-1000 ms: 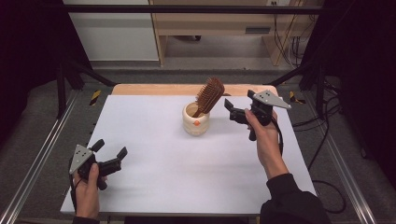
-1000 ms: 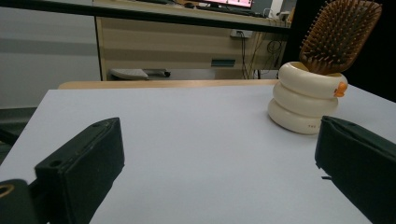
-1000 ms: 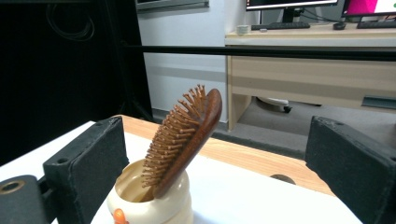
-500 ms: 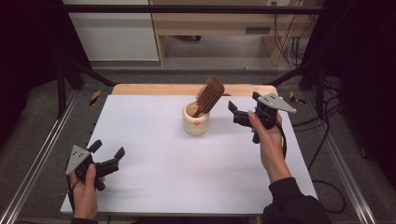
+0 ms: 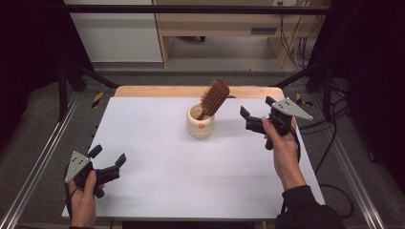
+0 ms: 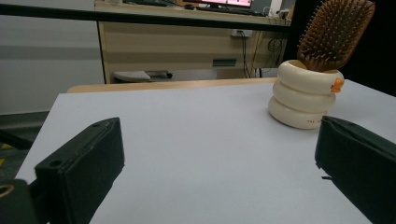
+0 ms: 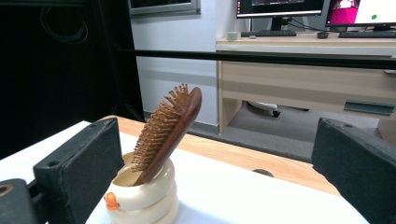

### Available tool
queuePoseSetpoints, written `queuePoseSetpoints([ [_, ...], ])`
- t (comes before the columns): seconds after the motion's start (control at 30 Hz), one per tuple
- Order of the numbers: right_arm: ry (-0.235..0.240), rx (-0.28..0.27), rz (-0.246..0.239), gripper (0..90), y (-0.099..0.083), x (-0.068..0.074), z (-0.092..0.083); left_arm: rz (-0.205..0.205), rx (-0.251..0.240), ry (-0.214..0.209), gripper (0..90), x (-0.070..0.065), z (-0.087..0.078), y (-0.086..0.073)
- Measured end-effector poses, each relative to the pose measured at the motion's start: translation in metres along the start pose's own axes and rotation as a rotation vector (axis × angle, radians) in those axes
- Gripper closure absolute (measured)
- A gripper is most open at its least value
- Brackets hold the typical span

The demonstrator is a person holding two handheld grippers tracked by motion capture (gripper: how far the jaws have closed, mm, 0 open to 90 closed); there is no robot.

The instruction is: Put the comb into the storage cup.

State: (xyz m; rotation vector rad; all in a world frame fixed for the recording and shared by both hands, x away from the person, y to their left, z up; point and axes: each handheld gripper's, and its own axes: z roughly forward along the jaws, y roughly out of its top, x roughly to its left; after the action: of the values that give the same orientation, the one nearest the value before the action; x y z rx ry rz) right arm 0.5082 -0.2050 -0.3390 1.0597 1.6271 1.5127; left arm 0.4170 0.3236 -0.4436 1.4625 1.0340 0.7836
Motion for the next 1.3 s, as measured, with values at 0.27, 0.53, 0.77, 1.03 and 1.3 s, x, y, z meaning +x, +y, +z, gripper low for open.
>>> queuePoseSetpoints([
  [0.27, -0.007, -0.017, 0.008, 3.2, 0.000, -0.014, -0.023, 0.002, 0.000, -0.010, 1.5, -0.002, -0.007, -0.001],
  [0.53, -0.024, -0.025, 0.009, 3.2, -0.001, -0.028, -0.048, 0.005, 0.001, -0.020, 1.5, -0.002, -0.010, -0.002],
  [0.77, -0.031, -0.022, 0.001, 3.0, -0.003, -0.035, -0.065, 0.001, -0.007, -0.017, 1.5, -0.001, -0.020, -0.002],
  [1.03, -0.050, -0.033, -0.014, 3.3, -0.012, -0.043, -0.081, -0.004, -0.016, -0.023, 1.5, 0.000, -0.029, -0.003],
  [1.3, -0.093, -0.040, -0.002, 2.3, -0.030, -0.049, -0.102, -0.027, -0.023, -0.023, 1.6, 0.002, -0.031, -0.004],
])
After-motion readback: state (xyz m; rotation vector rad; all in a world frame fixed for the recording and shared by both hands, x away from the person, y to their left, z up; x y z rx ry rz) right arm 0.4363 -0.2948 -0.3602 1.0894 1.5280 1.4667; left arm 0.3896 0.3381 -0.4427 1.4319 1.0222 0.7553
